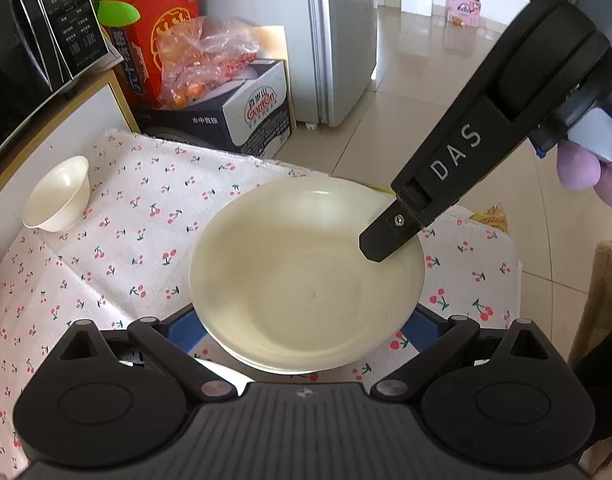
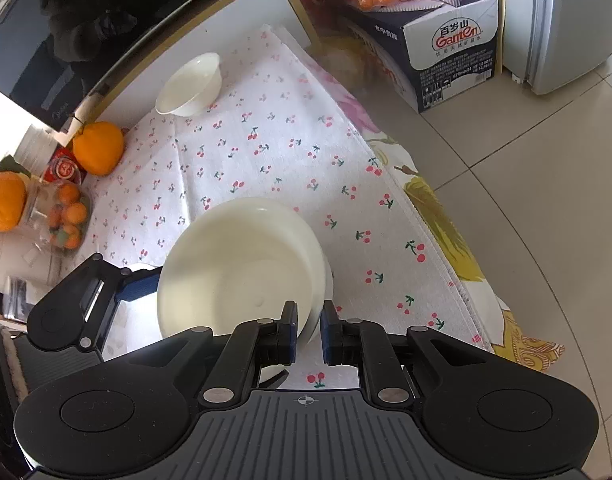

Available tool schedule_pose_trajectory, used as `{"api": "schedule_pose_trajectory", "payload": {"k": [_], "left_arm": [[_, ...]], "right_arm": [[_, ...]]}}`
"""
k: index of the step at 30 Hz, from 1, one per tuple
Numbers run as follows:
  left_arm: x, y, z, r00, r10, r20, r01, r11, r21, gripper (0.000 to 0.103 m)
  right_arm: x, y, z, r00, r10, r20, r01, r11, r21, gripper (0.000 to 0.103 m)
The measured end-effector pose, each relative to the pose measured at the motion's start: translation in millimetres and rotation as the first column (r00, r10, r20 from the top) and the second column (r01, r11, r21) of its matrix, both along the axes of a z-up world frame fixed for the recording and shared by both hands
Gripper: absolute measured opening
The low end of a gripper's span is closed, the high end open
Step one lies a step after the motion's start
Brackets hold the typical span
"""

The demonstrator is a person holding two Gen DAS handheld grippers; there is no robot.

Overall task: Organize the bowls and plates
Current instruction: 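Lower the cream bowl beside the plate stack and open the right gripper, then move the right gripper to the small white bowl by the microwave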

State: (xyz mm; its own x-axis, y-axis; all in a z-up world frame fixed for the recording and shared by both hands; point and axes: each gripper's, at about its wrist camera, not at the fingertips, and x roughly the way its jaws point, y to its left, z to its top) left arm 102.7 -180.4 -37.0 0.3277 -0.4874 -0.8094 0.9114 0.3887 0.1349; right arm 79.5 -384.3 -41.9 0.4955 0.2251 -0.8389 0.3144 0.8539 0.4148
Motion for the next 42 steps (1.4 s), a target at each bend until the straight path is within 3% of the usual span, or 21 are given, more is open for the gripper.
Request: {"api": "schedule_pose_trajectory", "payload": {"k": [18,22,37,42], "left_arm": [[-3,-1,-4,1.0,-0.02,0.023,0.018,0.997,0.07,0.102],[-3,0,-3,1.0,-0.014,0.024,0.012,0.996,0.083,0.102],[-7,2,5,0.999,-0.031,0.019,0.029,0.995,0.1,0.102],[-9,5,12,0.999,-0.04,0.025,0.038,0.995,0.087,0.102]], "right_arm": [[3,1,-3,1.0,0.001,-0.007,-0.001,1.0,-0.013,0.015],[3,2,-3,1.0,0.001,-0.012,-0.002,1.0,-0.022,0.029],[0,-8,6,0.999,-0.034,0.013,0.033,0.999,0.02,0.062],[0,-5,13,0.999,-0.028,0.042,0.027,0.999,0.019,0.069]]}}
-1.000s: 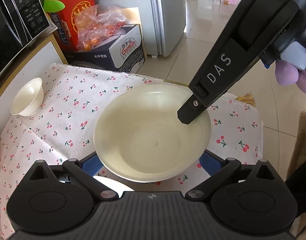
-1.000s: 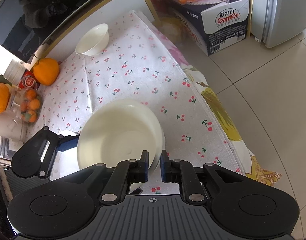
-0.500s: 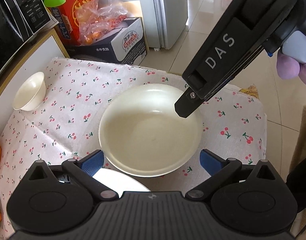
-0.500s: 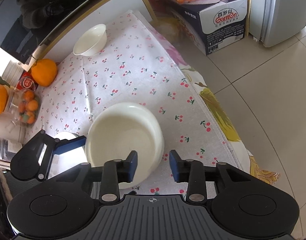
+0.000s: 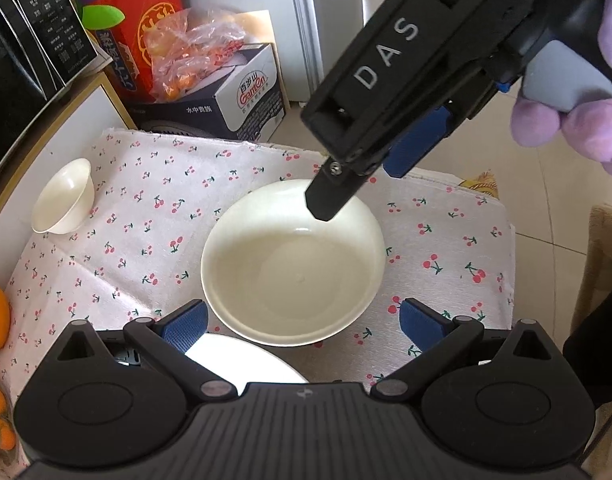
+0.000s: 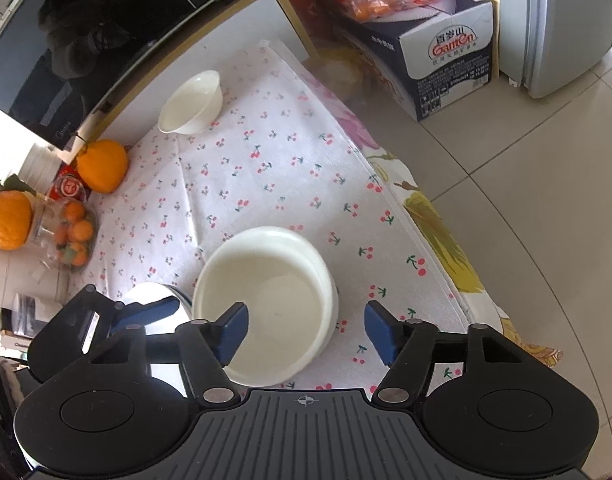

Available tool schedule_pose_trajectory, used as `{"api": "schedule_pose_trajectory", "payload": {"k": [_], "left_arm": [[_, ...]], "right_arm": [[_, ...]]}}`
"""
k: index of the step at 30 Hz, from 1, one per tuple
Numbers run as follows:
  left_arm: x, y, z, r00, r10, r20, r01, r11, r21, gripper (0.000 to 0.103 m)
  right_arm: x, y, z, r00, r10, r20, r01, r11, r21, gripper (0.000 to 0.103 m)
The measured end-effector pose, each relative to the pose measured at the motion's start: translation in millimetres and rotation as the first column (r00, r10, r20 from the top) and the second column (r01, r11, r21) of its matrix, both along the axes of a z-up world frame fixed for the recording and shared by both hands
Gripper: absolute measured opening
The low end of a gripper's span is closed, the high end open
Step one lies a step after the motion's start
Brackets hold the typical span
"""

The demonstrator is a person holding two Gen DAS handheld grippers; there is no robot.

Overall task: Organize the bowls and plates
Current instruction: 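Move the right gripper to the small white bowl by the microwave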

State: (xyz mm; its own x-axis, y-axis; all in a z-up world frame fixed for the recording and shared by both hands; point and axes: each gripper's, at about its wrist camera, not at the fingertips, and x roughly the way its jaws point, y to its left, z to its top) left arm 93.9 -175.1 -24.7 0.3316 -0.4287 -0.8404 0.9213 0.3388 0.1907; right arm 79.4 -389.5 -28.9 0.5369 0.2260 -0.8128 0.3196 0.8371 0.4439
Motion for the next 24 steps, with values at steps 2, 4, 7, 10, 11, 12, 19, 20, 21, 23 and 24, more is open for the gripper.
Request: {"api": "schedule_pose_trajectory", "payload": {"k": [2,4,7,10,11,12,19,20,21,23,24], "left_arm": [[0,2,3,1.0,0.003,0.002,-0.003,1.0,-0.01,0.102],[0,4,5,1.0,0.01,0.005,-0.01,1.0,-0.018,0.102],[2,7,8,1.0,0.028,0.008,-0.028,0.999,-0.03,0.102],[6,12,11,0.998,0.058,0.005,-0.058,0.997,-0.047,0.102],[8,14,13,0.998,0.067,0.004,-0.067,0.996,-0.057,0.102],[9,17,15,0.997,0.077,0.003,-0.076,0.995,-0.064,0.102],[27,35,29,0.971,0.23,0.057,-0.221,0.965,-0.14,0.102],[31,38,31,0.964,0.26,0.055,-0.249,0.955,-0.162,0.102],[35,41,32,0.956,0.291,0.049,-0.278,0.943,-0.183,0.102],[45,43,34,0.936,0.35,0.045,-0.334,0.919,-0.208,0.102],[50,43,34,0.927,0.373,0.051,-0.354,0.91,-0.215,0.103]], "right_arm": [[0,2,3,1.0,0.006,0.015,-0.006,1.0,-0.009,0.071],[2,4,5,1.0,0.013,0.026,-0.013,1.0,-0.014,0.073],[3,6,9,0.999,0.029,0.046,-0.028,0.999,-0.016,0.074],[4,8,11,0.996,0.043,0.077,-0.041,0.999,-0.026,0.075],[6,9,12,0.996,0.048,0.08,-0.046,0.998,-0.035,0.075],[7,10,14,0.995,0.05,0.086,-0.046,0.998,-0.048,0.075],[22,4,31,0.986,0.024,0.165,-0.013,0.998,-0.065,0.085],[25,4,33,0.984,0.021,0.175,-0.011,0.998,-0.057,0.087],[29,4,35,0.983,0.023,0.183,-0.014,0.999,-0.051,0.087],[39,6,39,0.981,0.033,0.19,-0.024,0.999,-0.045,0.087],[44,8,41,0.98,0.037,0.194,-0.029,0.999,-0.044,0.087]]}}
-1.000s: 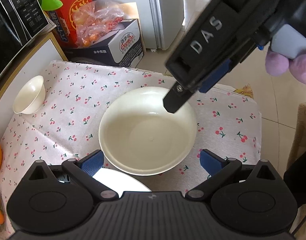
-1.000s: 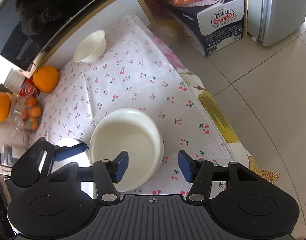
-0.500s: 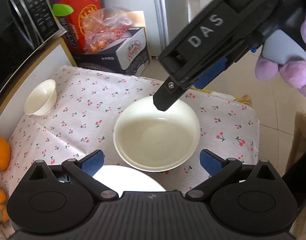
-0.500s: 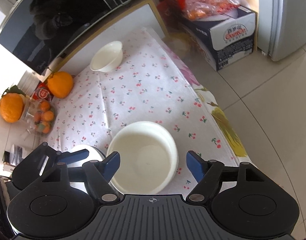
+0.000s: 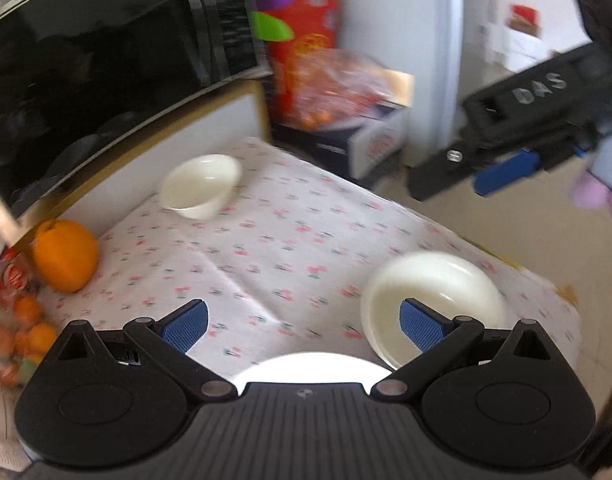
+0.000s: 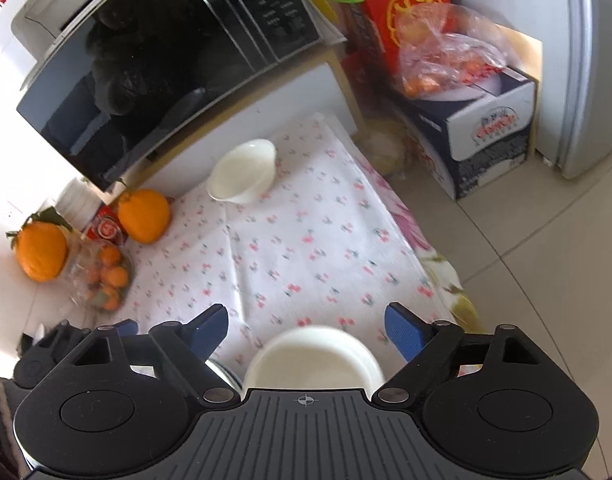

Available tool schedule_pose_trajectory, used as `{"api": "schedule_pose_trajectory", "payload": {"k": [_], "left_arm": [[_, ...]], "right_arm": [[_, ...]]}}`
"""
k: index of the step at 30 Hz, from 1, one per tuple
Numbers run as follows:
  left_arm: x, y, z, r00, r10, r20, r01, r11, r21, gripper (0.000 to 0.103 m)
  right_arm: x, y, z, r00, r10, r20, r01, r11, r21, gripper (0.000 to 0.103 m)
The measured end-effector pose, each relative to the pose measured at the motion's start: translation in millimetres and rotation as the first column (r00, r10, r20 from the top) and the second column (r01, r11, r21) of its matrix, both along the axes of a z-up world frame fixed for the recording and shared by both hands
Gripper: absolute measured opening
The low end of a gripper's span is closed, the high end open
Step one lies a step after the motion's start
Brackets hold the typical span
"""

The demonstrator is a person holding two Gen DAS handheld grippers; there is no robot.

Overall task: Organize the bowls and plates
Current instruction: 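Move the right gripper to the small white bowl by the microwave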

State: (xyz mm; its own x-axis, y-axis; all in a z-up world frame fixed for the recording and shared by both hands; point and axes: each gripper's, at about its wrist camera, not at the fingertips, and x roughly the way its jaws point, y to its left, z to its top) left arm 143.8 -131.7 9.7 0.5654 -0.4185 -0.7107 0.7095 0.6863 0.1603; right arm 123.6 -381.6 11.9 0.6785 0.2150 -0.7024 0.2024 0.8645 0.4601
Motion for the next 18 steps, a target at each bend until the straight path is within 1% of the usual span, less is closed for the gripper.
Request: {"api": "schedule_pose_trajectory", "payload": {"k": [3,7,10,12,16,18], "left_arm": [[14,2,1,0.999,0.051,0.019,-0.051,0.999,-0.014,0.103],[37,6,0,0.997,0.077,-0.013,-0.078,0.996,-0.041,0.103],[52,7,-5,0.995,0.096,-0.006,-0.096,0.995,-0.03,0.103],[62,5,-9,0.995,0.099,0.01,-0.098,0.995,-0.016,0.102],[83,2,-16,0.996,0.071,0.053,-0.072,0.997,0.004,0.102],[95,-1,-20,0.996,0.065,0.056,-0.065,0.998,0.003,0.103]], "right_arm": [[17,5,5,1.0,0.017,0.012,-0.017,1.0,-0.01,0.089],[43,10,8,1.0,0.025,0.014,-0.025,0.999,-0.036,0.09],[64,9,7,0.999,0.031,0.01,-0.031,0.999,-0.024,0.09],[78,8,5,0.999,0.036,0.002,-0.036,0.999,-0.024,0.09],[107,8,1,0.999,0.047,-0.017,-0.048,0.998,-0.029,0.09],[121,7,-3,0.998,0.063,-0.025,-0.063,0.998,-0.025,0.09]]}}
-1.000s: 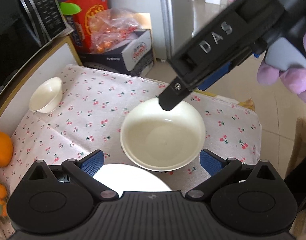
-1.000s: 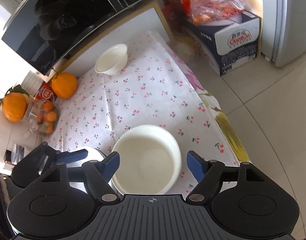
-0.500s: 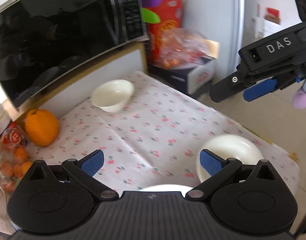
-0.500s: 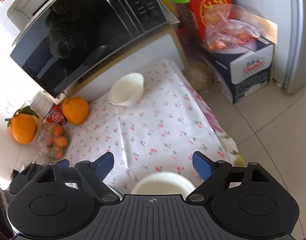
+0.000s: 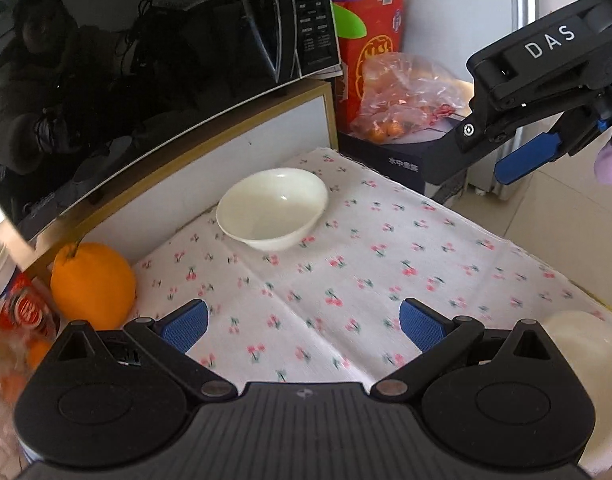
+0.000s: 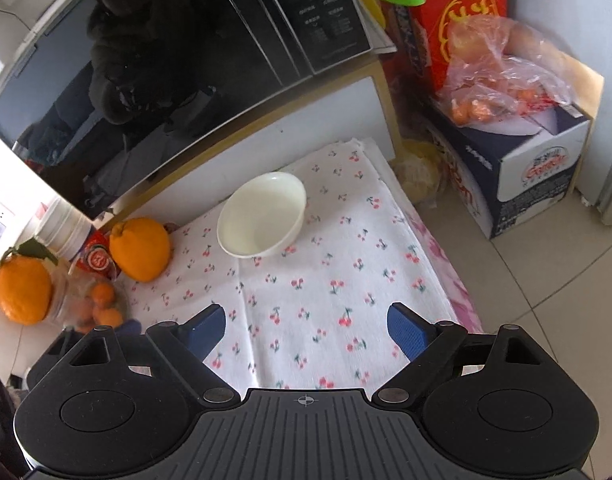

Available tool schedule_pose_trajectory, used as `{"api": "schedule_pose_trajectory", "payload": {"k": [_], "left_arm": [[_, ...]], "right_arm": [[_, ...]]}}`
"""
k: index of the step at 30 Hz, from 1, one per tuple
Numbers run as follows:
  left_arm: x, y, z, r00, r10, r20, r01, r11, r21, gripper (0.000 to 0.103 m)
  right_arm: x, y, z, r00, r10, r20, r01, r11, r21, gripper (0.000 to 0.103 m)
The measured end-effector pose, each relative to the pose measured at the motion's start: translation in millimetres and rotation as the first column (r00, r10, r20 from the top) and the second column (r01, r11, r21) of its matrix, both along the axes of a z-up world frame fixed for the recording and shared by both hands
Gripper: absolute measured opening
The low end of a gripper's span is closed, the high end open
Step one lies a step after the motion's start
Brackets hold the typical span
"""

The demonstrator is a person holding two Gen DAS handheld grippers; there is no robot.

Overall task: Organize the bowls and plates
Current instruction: 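Move the right gripper to the small white bowl by the microwave, then close the right gripper on the small white bowl rim and lift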

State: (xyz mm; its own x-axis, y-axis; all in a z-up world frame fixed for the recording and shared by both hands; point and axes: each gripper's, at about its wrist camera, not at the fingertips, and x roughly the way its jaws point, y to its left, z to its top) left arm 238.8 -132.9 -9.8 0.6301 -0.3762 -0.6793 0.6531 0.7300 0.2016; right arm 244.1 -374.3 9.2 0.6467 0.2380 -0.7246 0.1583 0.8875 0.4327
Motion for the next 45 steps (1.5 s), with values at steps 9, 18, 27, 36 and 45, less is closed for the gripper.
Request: {"api": "schedule_pose_trajectory", "payload": {"k": [9,18,27,36,45], "left_arm": [[49,-16,-22,1.0,-0.012,-0.02,0.012,1.0,-0.013,0.103],[88,-22,-51,0.999,-0.009,-0.044,0.006,0.997,-0.074,0.102],[109,-7,-62,1.0,0.025,-0.012,-0.027,0.976,-0.215,0.103],[102,-3,-69,0.999,-0.038,0.009,0.039,0.973,-0.226,0.103],[112,-8,-70,0.999,0.034,-0.02,-0.037,0.985,-0.167,0.103]], "right_arm": [[64,-5,-23,0.999,0.02,-0.027,-0.019,0.999,0.041,0.09],[114,-13,-56,0.999,0.049,-0.016,-0.046,0.988,0.147,0.09],[144,-12,-83,0.997,0.072,-0.002,-0.07,0.974,0.216,0.09],[154,-13,-95,0.999,0.037,0.023,-0.042,0.972,0.232,0.089],[157,-10,-97,0.999,0.016,0.047,-0.026,0.978,0.208,0.067]]}}
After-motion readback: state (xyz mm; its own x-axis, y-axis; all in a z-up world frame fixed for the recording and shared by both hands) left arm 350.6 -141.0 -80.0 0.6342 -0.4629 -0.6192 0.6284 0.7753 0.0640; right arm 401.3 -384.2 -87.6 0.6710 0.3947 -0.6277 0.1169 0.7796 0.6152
